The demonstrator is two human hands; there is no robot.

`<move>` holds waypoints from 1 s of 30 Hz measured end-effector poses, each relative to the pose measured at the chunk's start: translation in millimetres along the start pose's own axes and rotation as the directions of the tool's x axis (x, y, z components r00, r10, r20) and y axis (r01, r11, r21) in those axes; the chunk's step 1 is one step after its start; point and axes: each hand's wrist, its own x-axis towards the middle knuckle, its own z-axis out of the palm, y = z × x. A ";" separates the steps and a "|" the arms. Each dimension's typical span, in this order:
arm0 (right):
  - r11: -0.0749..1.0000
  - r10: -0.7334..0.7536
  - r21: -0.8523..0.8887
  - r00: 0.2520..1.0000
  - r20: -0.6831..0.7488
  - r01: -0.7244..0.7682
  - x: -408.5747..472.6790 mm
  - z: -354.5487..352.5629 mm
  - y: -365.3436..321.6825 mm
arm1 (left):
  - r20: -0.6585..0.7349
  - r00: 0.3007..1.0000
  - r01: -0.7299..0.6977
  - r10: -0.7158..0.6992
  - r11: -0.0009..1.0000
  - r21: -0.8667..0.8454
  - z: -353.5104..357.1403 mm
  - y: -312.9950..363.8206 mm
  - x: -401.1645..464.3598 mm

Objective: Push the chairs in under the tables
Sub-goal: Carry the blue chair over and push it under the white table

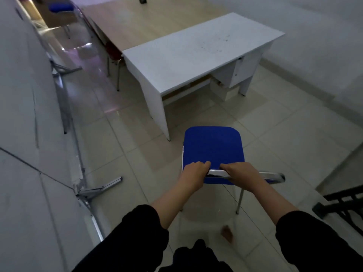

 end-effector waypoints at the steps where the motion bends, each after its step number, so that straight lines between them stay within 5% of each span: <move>1: 1.000 -0.028 0.003 1.000 -0.005 0.028 7.9 -1.7 4.4 | 0.011 1.000 0.025 -0.025 1.000 0.016 -4.0 -1.5 6.6; 6: 0.986 -0.156 0.058 0.988 0.011 0.156 34.5 -11.7 26.6 | 0.088 0.995 0.044 -0.053 0.994 0.096 -22.9 9.2 46.5; 9: 0.973 -0.223 0.050 0.975 -0.020 0.223 49.7 -16.6 52.1 | 0.135 0.988 0.074 -0.072 0.997 -0.013 -21.5 12.3 79.7; 13: 0.947 -0.315 0.035 0.946 -0.081 0.318 68.1 -24.5 81.6 | 0.086 0.992 0.111 -0.092 0.962 -0.251 -19.1 10.6 105.7; 30: 0.882 -0.472 -0.058 0.877 -0.093 0.468 190.4 -56.0 206.9 | -0.010 0.974 0.209 -0.226 0.914 -0.347 -51.0 1.5 248.3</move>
